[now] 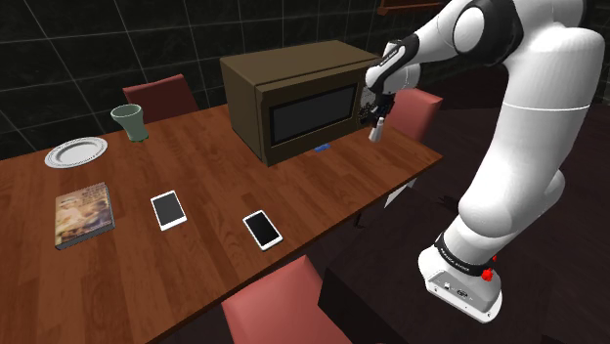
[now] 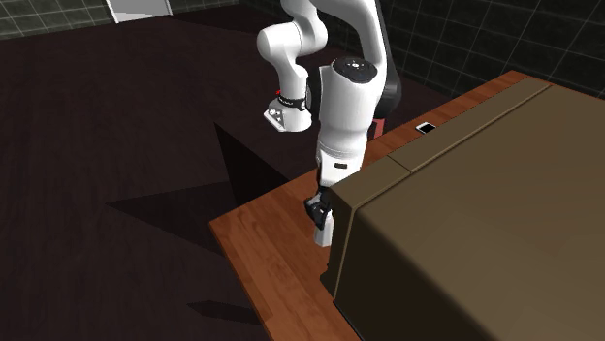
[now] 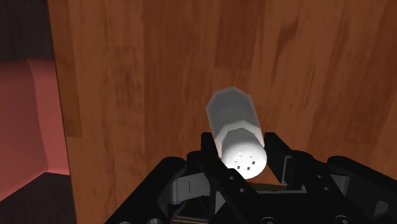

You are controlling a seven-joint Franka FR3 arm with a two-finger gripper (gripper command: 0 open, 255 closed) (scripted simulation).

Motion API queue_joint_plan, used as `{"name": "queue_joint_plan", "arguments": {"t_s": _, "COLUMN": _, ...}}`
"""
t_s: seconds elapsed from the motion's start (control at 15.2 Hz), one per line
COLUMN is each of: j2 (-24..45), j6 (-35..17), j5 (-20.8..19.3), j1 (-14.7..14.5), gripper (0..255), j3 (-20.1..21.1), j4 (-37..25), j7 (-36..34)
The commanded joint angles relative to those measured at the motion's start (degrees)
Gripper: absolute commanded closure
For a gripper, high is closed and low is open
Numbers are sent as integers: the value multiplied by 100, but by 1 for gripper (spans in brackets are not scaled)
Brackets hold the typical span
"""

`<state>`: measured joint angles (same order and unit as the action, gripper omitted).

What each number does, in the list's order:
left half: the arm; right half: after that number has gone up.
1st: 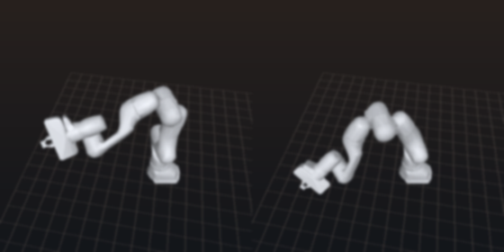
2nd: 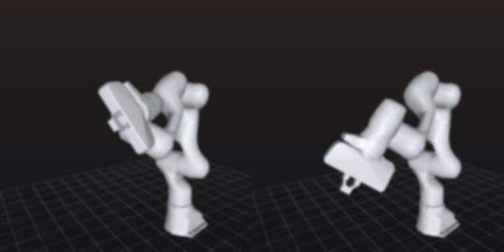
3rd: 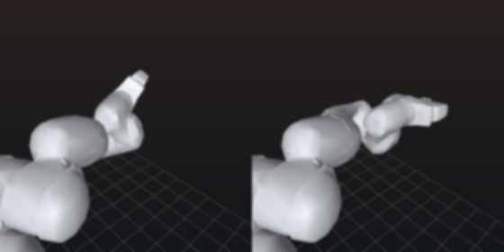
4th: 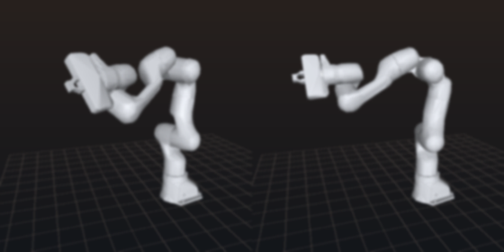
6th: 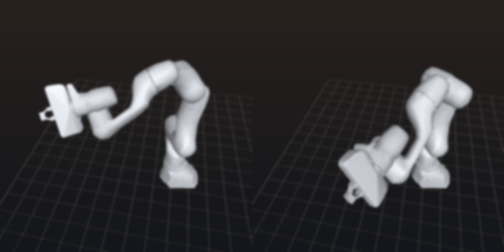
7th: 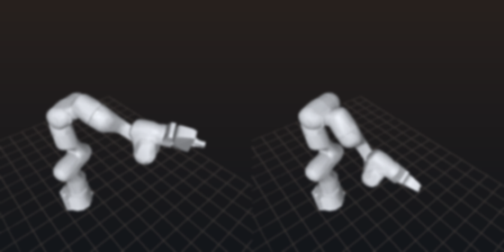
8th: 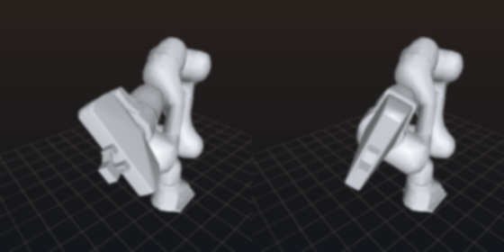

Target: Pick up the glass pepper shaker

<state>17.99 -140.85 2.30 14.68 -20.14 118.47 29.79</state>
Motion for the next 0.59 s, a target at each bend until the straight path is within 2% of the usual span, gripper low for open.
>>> {"name": "queue_joint_plan", "arguments": {"t_s": 0.0, "j2": -127, "j6": 139, "j5": -55, "j1": -19, "gripper": 255, "j3": -29, "j4": -16, "j7": -20}}
{"name": "queue_joint_plan", "arguments": {"t_s": 0.53, "j2": -424, "j6": 551, "j5": -189, "j1": -68, "gripper": 255, "j3": -84, "j4": -146, "j7": -86}}
